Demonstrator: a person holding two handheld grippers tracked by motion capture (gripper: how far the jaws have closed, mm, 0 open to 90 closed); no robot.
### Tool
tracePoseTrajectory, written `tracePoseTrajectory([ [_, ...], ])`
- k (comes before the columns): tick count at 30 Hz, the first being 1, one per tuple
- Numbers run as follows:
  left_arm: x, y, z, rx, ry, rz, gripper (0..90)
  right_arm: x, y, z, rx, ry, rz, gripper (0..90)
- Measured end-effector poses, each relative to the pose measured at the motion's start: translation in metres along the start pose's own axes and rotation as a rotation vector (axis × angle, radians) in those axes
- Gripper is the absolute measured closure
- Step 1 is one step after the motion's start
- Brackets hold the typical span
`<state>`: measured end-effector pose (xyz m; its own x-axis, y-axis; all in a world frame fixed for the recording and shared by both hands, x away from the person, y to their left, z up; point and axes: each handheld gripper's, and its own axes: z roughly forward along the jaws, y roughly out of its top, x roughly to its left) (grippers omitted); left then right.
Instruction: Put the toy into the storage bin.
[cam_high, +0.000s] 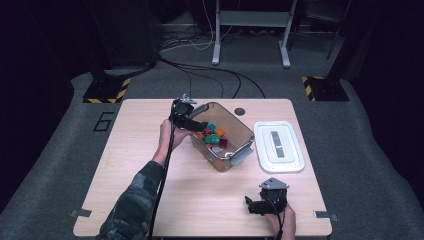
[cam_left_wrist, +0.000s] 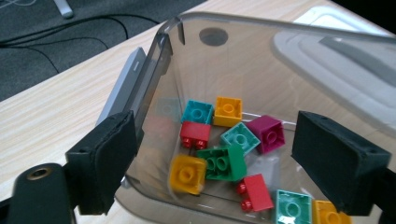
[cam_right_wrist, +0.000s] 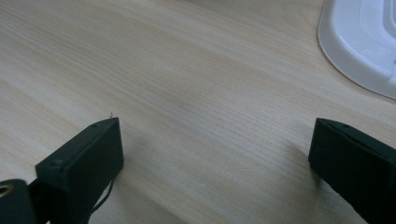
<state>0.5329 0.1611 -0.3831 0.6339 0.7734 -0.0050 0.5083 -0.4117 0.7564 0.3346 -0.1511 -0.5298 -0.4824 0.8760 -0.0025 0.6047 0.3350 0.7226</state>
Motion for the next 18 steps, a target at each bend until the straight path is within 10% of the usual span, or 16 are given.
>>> tracePoseTrajectory([
  [18, -0.007, -0.065, -0.069, -0.081, 0.038, 0.018, 4.1, 0.0, 0.0, 0.0, 0.001, 0.002, -0.003, 2.1],
])
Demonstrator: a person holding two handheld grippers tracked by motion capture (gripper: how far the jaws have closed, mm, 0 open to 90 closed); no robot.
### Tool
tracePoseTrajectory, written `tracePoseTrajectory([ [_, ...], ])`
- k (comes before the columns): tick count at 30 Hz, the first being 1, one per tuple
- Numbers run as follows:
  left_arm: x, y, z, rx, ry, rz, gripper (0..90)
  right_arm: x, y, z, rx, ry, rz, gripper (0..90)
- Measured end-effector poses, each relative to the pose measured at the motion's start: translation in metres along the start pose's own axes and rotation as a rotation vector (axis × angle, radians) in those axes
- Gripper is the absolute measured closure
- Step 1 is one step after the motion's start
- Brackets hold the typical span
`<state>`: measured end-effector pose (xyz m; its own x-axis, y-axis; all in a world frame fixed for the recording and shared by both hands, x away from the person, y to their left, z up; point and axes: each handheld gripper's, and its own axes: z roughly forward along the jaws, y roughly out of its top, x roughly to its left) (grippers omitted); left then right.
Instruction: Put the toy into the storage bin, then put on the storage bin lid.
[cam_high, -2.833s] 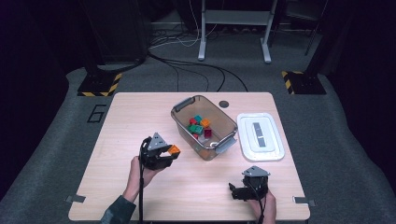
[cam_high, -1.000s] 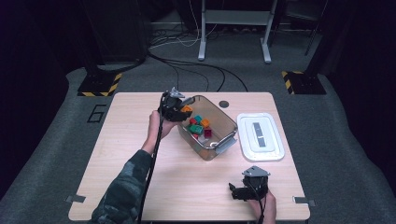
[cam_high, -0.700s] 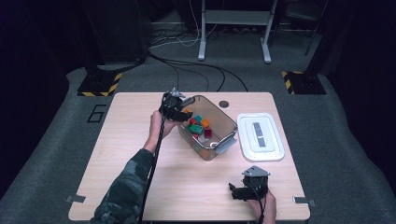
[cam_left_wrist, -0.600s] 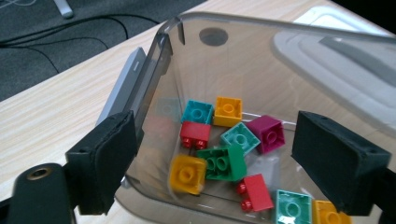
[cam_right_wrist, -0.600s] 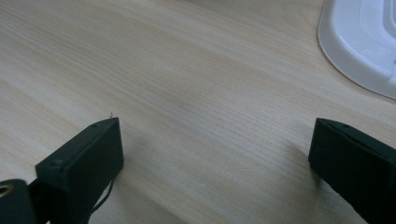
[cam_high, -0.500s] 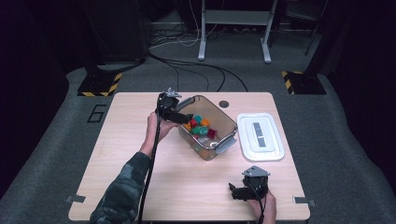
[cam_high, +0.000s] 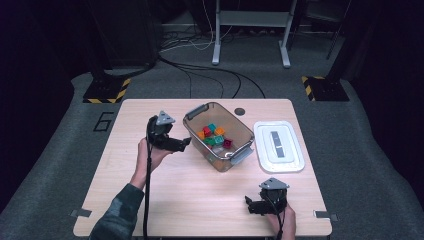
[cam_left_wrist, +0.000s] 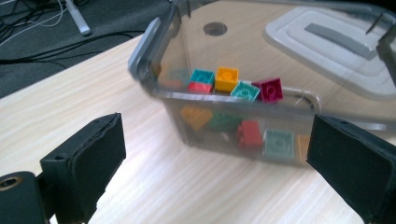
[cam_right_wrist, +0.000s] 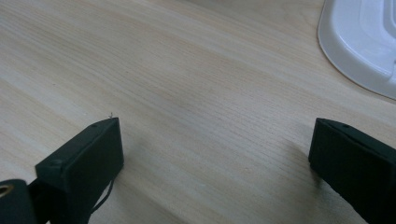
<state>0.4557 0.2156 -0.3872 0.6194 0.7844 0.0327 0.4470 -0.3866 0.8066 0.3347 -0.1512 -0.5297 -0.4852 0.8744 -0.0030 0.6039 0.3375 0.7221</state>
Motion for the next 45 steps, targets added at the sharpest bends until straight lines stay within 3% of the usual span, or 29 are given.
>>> tracePoseTrajectory([
  [4, 0.0, -0.013, -0.006, -0.001, 0.005, -0.008, 3.7, 0.0, 0.0, 0.0, 0.0, 0.0, 0.0, 2.1],
  [15, -0.002, -0.08, -0.013, 0.059, 0.017, -0.057, 1.2, 0.001, 0.0, 0.0, 0.004, 0.0, -0.012, 0.0],
  [19, -0.004, -0.101, -0.011, 0.082, 0.031, -0.067, 0.2, 0.0, -0.001, -0.003, -0.009, 0.035, -0.022, 0.0],
  [23, -0.004, -0.12, -0.01, 0.094, 0.032, -0.1, 0.0, -0.005, -0.001, -0.006, -0.038, 0.061, 0.013, 0.0],
  [26, -0.003, -0.133, -0.008, 0.116, 0.037, -0.112, 0.0, -0.008, -0.001, -0.007, -0.05, 0.055, 0.021, 0.0],
  [34, -0.005, -0.157, -0.003, 0.138, 0.043, -0.144, 0.0, -0.022, 0.006, -0.013, -0.054, 0.009, 0.03, 0.0],
  [35, -0.004, -0.159, -0.002, 0.147, 0.046, -0.131, 0.0, -0.025, 0.007, -0.014, -0.054, 0.005, 0.034, 0.0],
  [40, -0.004, -0.168, 0.002, 0.166, 0.047, -0.138, 0.0, -0.039, 0.014, -0.015, -0.051, -0.021, 0.047, 0.0],
  [45, -0.01, -0.175, 0.002, 0.147, 0.093, -0.121, 0.0, -0.053, 0.023, -0.015, -0.042, -0.045, 0.052, 0.0],
])
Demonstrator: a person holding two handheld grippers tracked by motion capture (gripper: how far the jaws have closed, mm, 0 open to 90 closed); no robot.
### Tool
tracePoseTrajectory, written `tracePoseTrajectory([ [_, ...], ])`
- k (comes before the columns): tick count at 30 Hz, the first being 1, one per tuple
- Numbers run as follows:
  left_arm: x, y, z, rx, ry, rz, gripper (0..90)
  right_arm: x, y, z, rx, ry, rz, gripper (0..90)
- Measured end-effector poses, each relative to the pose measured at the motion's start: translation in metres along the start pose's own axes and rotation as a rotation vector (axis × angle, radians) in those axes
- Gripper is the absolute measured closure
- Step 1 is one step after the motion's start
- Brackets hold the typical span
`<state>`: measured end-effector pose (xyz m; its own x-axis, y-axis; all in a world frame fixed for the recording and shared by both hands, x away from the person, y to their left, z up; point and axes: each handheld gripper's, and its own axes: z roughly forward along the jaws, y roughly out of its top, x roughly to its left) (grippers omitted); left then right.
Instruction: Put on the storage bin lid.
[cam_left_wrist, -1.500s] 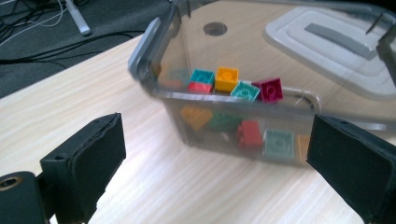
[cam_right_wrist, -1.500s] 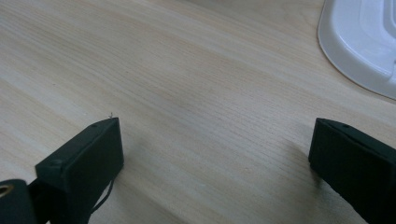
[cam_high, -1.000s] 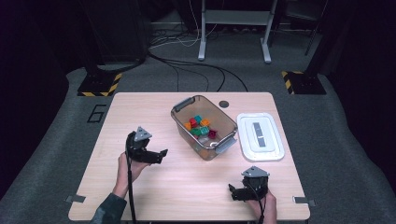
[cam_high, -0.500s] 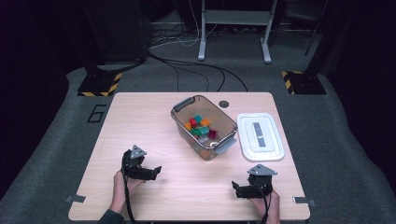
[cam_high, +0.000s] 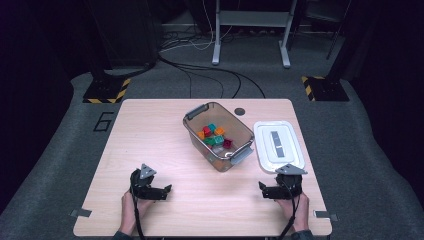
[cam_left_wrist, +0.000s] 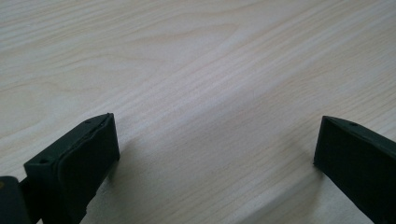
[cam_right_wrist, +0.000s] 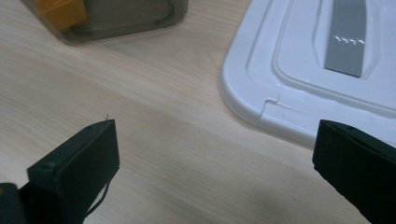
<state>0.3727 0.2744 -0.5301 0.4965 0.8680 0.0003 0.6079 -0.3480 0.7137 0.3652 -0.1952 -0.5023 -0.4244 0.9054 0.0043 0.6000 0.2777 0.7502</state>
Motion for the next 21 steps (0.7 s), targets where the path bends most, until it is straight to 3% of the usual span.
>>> tracePoseTrajectory([
  [21, -0.001, 0.0, -0.001, 0.007, 0.005, 0.001, 0.0, -0.045, 0.042, 0.017, 0.022, -0.047, 0.021, 0.9],
])
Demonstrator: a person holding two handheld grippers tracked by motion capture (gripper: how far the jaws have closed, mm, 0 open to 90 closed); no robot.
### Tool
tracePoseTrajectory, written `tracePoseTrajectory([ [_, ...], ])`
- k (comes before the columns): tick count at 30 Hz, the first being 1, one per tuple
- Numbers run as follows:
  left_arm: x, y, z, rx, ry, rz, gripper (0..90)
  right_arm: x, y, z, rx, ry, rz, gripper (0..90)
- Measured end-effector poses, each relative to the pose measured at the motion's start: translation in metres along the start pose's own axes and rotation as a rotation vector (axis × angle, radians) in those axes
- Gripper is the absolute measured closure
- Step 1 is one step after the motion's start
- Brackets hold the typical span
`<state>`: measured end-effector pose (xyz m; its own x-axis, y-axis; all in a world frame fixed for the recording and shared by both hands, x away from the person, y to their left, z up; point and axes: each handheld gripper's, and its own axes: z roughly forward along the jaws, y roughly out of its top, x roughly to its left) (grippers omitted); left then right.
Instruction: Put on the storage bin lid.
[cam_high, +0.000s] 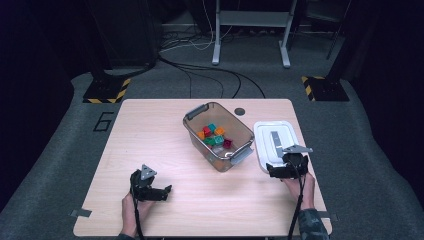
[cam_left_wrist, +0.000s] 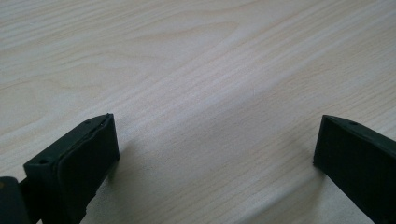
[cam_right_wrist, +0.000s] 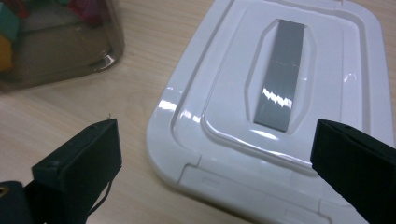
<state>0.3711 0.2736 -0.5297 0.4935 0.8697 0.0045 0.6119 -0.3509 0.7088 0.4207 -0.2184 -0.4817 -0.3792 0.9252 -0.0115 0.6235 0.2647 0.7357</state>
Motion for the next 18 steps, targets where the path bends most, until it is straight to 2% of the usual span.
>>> tracePoseTrajectory([
  [5, 0.0, 0.0, 0.0, -0.002, 0.001, -0.004, 0.0, -0.012, 0.012, 0.011, 0.008, 0.0, 0.02, 0.6],
  [7, 0.0, 0.0, 0.0, -0.003, 0.001, -0.004, 0.0, -0.016, 0.015, 0.014, 0.001, -0.009, 0.013, 0.0],
  [11, 0.0, 0.0, 0.0, -0.003, 0.001, -0.004, 0.0, -0.023, 0.022, 0.022, 0.001, 0.007, 0.032, 0.0],
  [14, 0.0, 0.0, 0.0, -0.003, 0.001, -0.004, 0.0, -0.025, 0.025, 0.027, -0.003, -0.003, 0.043, 0.0],
  [15, -0.001, 0.0, 0.0, -0.003, 0.001, -0.004, 0.0, -0.029, 0.029, 0.034, -0.002, -0.003, 0.053, 8.4],
  [18, 0.0, 0.0, 0.0, -0.003, 0.001, -0.003, 0.0, -0.033, 0.033, 0.042, -0.01, -0.034, 0.057, 19.5],
])
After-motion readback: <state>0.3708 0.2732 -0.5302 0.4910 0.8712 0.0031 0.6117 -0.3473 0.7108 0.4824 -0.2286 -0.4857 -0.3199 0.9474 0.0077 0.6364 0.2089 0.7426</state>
